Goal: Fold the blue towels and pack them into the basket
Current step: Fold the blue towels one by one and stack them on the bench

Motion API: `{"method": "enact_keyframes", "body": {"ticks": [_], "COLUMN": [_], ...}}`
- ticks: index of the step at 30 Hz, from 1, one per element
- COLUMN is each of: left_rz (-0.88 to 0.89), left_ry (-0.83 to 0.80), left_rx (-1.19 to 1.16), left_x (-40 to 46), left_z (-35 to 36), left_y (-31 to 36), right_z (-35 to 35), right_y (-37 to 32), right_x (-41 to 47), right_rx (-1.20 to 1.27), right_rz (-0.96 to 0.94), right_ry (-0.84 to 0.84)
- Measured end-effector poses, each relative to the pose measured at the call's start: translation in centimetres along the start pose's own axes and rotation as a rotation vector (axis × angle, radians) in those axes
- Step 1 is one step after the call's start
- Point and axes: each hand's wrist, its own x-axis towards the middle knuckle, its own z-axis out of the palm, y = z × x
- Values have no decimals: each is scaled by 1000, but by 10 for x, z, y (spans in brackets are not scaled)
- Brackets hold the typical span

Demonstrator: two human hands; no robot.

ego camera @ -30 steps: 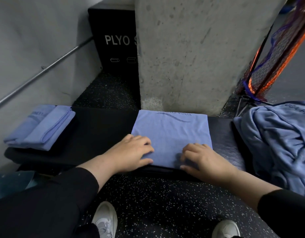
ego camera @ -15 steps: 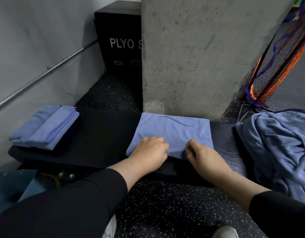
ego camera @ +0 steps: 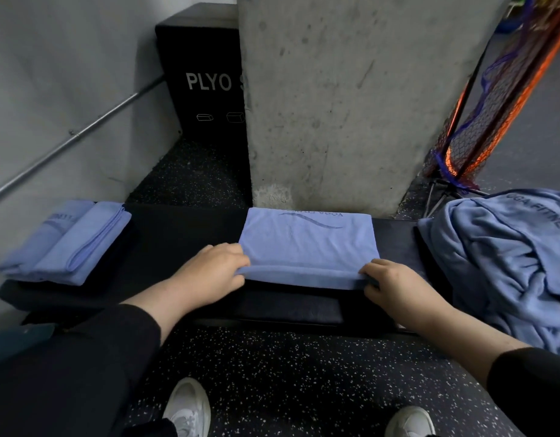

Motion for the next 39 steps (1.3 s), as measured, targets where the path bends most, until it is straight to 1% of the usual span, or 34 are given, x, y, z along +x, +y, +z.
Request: {"method": "enact_keyframes", "body": {"ticks": [3, 5, 7, 9, 11, 13, 15, 17, 20, 23, 26, 28, 31, 37, 39], "left_rz": [-43, -85, -138, -169, -177, -200, -259, -325, -386, -422, -453, -469, -517, -562, -604], "left_ry": [102, 102, 83, 39, -39, -154, -240, -257, -195, -32, 80, 97, 145, 169, 207], "left_rx": [-290, -441, -514, -562, -625, -772, -872, -907, -898, -899, -916, -819, -598, -392, -335], "left_x": [-8, -13, -17, -19, -24, -31, -39, -41, -38, -26, -10, 2, 20, 48, 49], "left_z": [-4, -12, -20, -27, -31, -31, -31, -31, -30, -30, -29, -25, -20, -16, -18], "left_y": [-16, -18, -18, -19, -19, -18, -14, -14, -14, -12, -11, -11, -9, -13, -12], "right_z": [-5, -12, -22, -30, -35, -37, -38, -38, -35, -30, -24, -19, -15, -10, -9], "right_y": [8, 10, 8, 7, 4, 2, 0, 0, 2, 5, 7, 9, 13, 23, 27], "right_x": [-4, -8, -12, -16, -19, -21, -23, -22, -14, 1, 19, 32, 52, 73, 77], "right_rx": [20, 74, 159, 226, 257, 294, 332, 379, 430, 403, 340, 282, 205, 138, 126], "right_rz": [19, 24, 17, 34, 77, 115, 128, 147, 190, 236, 282, 324, 395, 452, 451], "right_ry": [38, 57, 29, -19, -45, -67, -79, -61, 20, 108, 111, 90, 94, 78, 107]}}
